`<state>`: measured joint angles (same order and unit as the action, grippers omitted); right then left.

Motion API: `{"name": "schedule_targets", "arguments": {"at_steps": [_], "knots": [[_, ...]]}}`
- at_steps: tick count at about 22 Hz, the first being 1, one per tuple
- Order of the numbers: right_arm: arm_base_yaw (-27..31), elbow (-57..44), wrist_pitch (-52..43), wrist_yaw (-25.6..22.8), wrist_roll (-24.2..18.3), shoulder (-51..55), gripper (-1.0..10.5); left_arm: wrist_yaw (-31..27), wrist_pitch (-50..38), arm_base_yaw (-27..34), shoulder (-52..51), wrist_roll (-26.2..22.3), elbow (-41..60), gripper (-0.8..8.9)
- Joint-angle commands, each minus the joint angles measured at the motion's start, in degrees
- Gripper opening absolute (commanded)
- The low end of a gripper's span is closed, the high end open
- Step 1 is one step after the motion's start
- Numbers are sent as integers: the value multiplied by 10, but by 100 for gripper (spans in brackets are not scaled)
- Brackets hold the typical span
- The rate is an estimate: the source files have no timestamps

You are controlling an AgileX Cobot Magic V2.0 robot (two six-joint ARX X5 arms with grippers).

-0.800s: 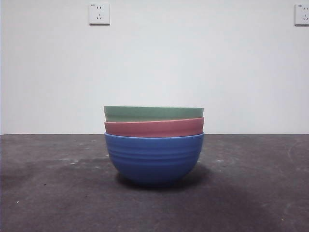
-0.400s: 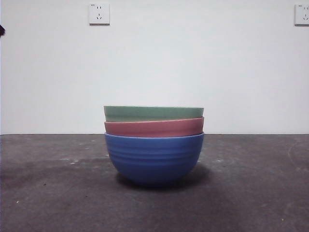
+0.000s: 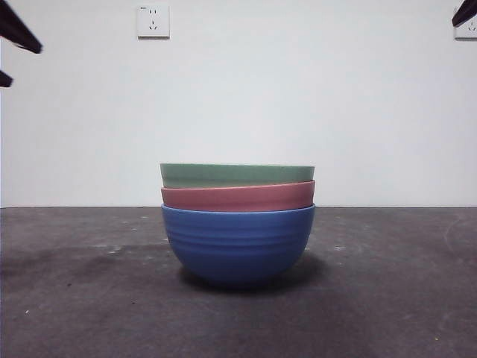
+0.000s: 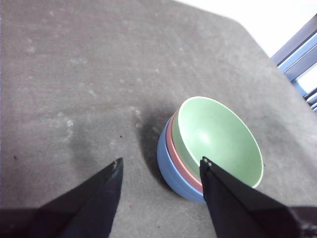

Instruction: Pick up the green bowl on the top,put the green bowl on the left,pick up the red bowl in the middle,put the red bowl on the right

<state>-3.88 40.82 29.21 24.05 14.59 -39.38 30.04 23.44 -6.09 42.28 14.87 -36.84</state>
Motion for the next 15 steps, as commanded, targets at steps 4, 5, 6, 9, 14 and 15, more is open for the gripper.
{"name": "schedule_targets", "arguments": {"at_steps": [4, 5, 6, 9, 14, 15], "knots": [[-9, 2, -2, 1, -6, -13, 286, -69, 51, -77, 101, -50, -89, 251], [-10, 2, -2, 1, -6, -15, 284, -82, 59, -91, 119, -55, -104, 251], [-12, 2, -1, 1, -6, -15, 284, -107, 70, -118, 149, -64, -129, 251], [-12, 2, -1, 0, -6, -15, 284, -168, 85, -188, 225, -76, -192, 251], [-12, 2, -1, 0, -6, -15, 284, -264, 120, -272, 354, -91, -275, 251], [-12, 2, -1, 0, -6, -15, 284, -274, 120, -281, 377, -91, -282, 251]]}}
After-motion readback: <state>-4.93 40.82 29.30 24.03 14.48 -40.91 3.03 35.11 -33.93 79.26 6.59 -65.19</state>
